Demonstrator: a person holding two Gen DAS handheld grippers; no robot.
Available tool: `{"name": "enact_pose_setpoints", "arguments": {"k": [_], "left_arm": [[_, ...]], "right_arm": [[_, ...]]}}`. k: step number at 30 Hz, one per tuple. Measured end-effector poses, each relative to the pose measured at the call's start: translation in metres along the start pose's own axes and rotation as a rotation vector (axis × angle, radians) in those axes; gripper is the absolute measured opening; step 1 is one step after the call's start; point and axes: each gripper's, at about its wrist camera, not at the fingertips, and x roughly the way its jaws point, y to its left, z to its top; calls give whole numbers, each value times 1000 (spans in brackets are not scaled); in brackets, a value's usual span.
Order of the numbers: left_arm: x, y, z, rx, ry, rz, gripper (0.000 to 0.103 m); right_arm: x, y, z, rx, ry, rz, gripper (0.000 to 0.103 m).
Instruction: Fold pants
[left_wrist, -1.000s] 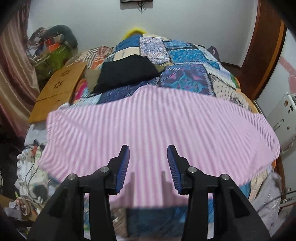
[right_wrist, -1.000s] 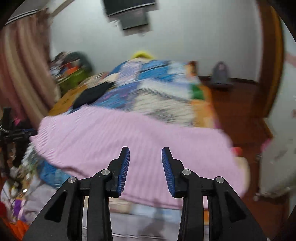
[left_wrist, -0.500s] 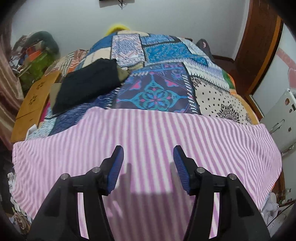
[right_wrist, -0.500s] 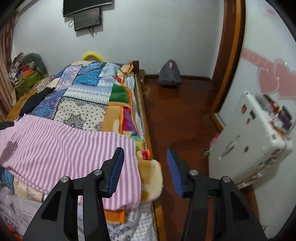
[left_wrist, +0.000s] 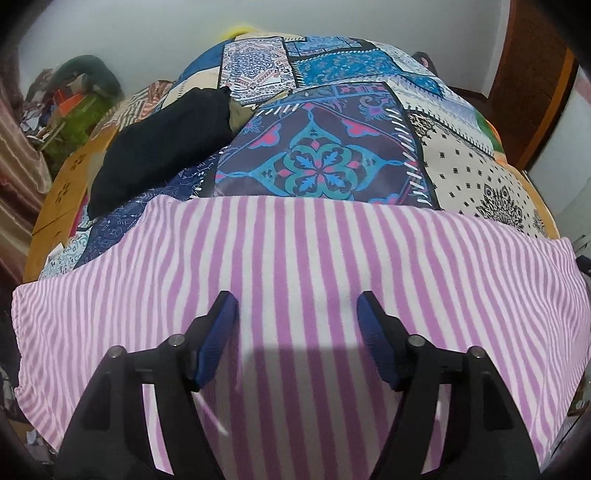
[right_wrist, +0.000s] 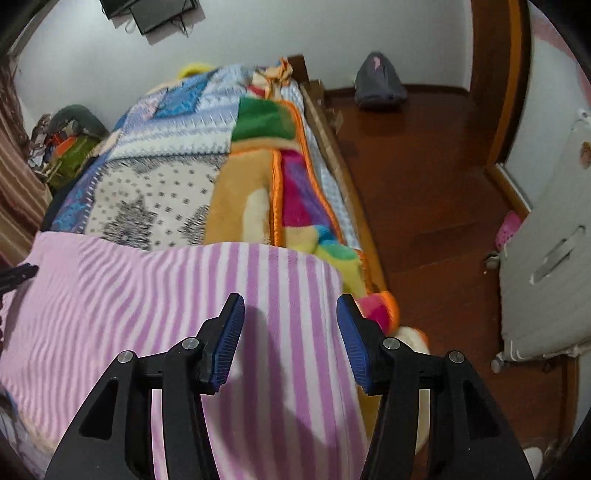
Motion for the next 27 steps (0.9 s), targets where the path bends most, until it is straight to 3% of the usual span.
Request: {"name": "enact_pose_setpoints", "arguments": {"k": [3,7,10,12,15,21,25,27], "left_arm": [[2,1,2,-9,-3,3,73],[4,1,2,-15,-6,5,75],[4,1,2,-15,-9,7,76],[4,1,2,-17,-9,6,76],[4,1,2,-20,-9,2,76],[2,2,3,-9,0,10,77],[-17,-4,1,33,-34,44,77],[-35,-8,-1,47,-63,34,77]], "right_arm": [[17,-3,2,5,41,10,49],[23,-5,4,16,32,26,49],[21,-1,2,0,20,45,33],[20,4,2,-21,8,35,15],[23,8,4,-54,-15,-64,5],[24,5,8,-34,1,-85,5],[-27,8,13,-7,-58,-46,9],[-67,12,15,-27,-120,-70,19]]}}
